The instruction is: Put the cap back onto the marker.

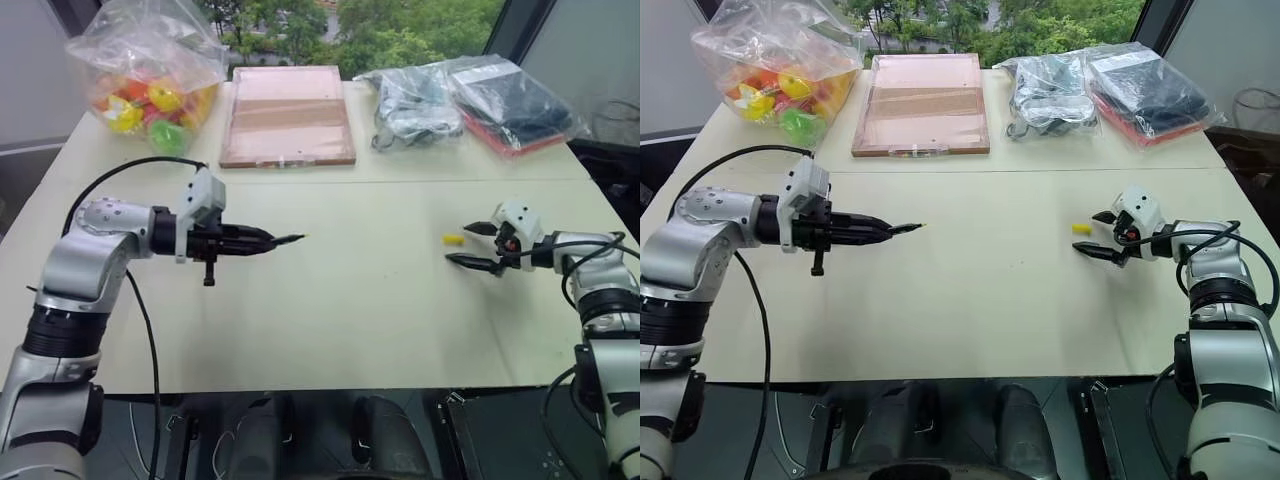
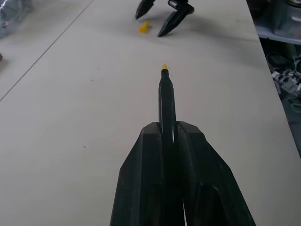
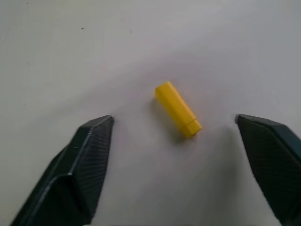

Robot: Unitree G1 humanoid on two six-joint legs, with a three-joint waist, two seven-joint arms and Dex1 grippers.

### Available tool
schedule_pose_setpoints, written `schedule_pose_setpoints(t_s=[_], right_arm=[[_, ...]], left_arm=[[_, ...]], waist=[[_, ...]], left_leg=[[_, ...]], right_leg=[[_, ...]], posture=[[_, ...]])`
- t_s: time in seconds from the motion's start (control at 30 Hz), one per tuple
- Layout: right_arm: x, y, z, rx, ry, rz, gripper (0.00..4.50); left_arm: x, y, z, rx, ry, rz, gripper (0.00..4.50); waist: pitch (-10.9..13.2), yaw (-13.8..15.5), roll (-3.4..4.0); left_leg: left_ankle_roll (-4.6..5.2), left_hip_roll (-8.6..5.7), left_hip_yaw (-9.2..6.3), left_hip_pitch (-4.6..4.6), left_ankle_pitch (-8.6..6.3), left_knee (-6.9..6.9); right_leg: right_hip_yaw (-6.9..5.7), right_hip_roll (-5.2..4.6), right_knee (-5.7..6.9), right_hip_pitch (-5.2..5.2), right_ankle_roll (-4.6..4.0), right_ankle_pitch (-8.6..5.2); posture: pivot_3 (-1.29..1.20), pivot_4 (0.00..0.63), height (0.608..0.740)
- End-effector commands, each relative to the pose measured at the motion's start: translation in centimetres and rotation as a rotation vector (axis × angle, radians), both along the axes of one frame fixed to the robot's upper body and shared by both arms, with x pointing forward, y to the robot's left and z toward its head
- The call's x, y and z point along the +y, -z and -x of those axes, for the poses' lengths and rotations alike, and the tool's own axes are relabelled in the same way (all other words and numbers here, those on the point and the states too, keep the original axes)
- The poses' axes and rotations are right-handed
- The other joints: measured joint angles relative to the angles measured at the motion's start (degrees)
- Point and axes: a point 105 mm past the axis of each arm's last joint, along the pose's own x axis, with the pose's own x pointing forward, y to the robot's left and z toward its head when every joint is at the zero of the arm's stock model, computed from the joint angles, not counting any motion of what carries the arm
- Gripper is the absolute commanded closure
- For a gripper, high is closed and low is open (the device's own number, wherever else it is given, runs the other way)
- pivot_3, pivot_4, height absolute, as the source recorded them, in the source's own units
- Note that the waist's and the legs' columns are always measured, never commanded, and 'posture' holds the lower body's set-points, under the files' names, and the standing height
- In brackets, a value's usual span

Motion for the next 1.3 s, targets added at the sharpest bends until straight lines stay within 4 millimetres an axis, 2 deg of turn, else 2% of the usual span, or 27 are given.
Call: schedule_pose_setpoints(t_s=[0.03, 0.07, 0.6, 0.67, 0.77, 1.13, 1.3], right_arm=[[-0.3, -0.1, -0.1, -0.001, 0.019, -0.006, 2.30], [-0.3, -0.1, -0.1, -0.002, 0.022, -0.007, 2.71], [0.5, 0.0, -0.6, -0.005, 0.013, -0.004, 2.71], [0.7, 0.1, -0.6, 0.002, 0.006, -0.006, 3.24], [0.7, 0.2, -0.6, 0.007, 0.005, -0.007, 4.45], [0.5, -0.9, -0.9, -0.033, 0.009, 0.005, 4.45], [0.7, -3.0, -0.9, -0.073, -0.086, 0.113, 4.45]], left_arm=[[-0.4, -0.6, 0.4, -0.034, 0.019, 0.007, 4.50], [-0.4, -0.6, 0.3, -0.033, 0.017, 0.008, 4.50], [-0.1, -0.1, -0.1, -0.040, -0.010, -0.001, 4.50], [-0.1, -0.1, -0.1, -0.041, -0.011, -0.002, 4.50], [0.0, 0.1, -0.1, -0.040, -0.016, -0.005, 4.50], [0.5, 0.3, -0.3, -0.040, -0.037, -0.009, 4.50], [0.7, 0.2, -0.8, -0.092, -0.021, -0.050, 4.50]], waist=[[0.00, -0.01, 0.00], [0.00, -0.03, 0.00], [-0.01, -0.32, 0.00], [-0.01, -0.33, 0.00], [-0.01, -0.32, 0.00], [-0.01, -0.28, 0.00], [0.00, -0.18, 0.02]], left_leg=[[0.00, 0.00, 0.00, 0.02, 0.00, 0.00], [0.00, 0.00, 0.00, 0.03, 0.00, 0.00], [-0.01, 0.01, 0.02, 0.12, 0.01, -0.01], [-0.01, 0.01, 0.03, 0.15, 0.01, -0.02], [-0.01, 0.01, 0.03, 0.20, 0.01, -0.02], [-0.02, 0.01, 0.04, 0.22, 0.01, -0.02], [-0.01, 0.01, 0.05, 0.22, 0.00, -0.02]], right_leg=[[0.00, 0.00, 0.00, 0.01, 0.00, 0.00], [0.00, 0.00, 0.00, 0.02, 0.00, 0.00], [0.01, 0.00, 0.01, 0.08, 0.00, 0.00], [0.01, 0.00, 0.01, 0.10, 0.00, 0.00], [0.01, 0.00, 0.01, 0.14, 0.00, 0.00], [0.02, 0.00, 0.01, 0.16, 0.00, 0.00], [0.02, 0.00, 0.01, 0.15, 0.00, 0.00]], posture=[[0.00, 0.150, 0.740], [0.00, 0.150, 0.740], [0.00, 0.150, 0.740], [0.00, 0.150, 0.740], [0.00, 0.150, 0.740], [0.00, 0.150, 0.740], [0.00, 0.150, 0.740]])
